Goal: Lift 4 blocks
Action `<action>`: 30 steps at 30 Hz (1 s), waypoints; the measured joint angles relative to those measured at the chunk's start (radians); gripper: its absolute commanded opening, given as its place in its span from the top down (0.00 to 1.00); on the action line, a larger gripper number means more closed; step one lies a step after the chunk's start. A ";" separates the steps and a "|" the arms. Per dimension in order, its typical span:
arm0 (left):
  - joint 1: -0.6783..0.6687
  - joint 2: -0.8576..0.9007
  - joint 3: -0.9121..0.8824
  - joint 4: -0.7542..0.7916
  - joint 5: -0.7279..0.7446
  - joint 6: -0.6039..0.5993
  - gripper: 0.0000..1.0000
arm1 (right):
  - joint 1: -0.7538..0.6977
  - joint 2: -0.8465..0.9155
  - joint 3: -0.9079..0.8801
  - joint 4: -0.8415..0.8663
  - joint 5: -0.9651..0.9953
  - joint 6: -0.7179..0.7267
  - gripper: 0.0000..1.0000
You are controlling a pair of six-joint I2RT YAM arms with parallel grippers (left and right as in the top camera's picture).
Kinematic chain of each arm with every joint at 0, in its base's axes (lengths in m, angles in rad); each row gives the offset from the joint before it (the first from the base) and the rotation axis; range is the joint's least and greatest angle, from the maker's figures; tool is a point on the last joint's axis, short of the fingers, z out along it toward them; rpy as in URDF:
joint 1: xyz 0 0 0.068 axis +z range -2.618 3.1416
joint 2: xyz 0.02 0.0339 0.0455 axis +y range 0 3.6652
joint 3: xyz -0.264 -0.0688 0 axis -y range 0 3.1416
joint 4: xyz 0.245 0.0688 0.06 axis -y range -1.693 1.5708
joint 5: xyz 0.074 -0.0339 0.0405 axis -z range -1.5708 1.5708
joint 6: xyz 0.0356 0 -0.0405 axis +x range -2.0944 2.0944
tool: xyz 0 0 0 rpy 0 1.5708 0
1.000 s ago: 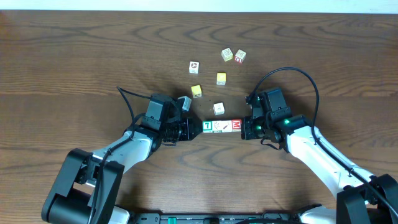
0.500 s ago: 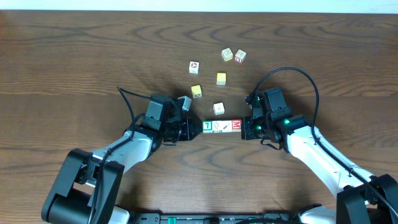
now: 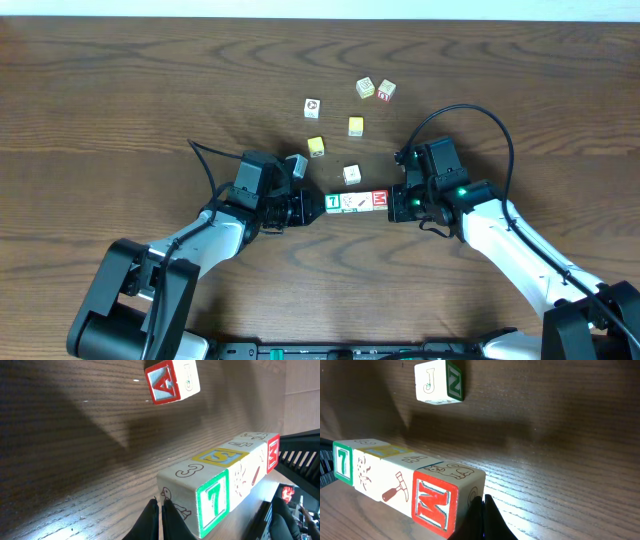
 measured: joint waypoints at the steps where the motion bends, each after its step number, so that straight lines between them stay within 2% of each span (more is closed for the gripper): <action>1: 0.000 0.000 0.000 0.000 0.000 0.000 0.93 | 0.000 0.000 0.001 -0.001 0.000 0.000 0.99; 30: 0.000 0.000 0.035 0.000 -0.003 -0.021 0.93 | 0.000 0.000 0.016 -0.007 0.037 0.000 0.98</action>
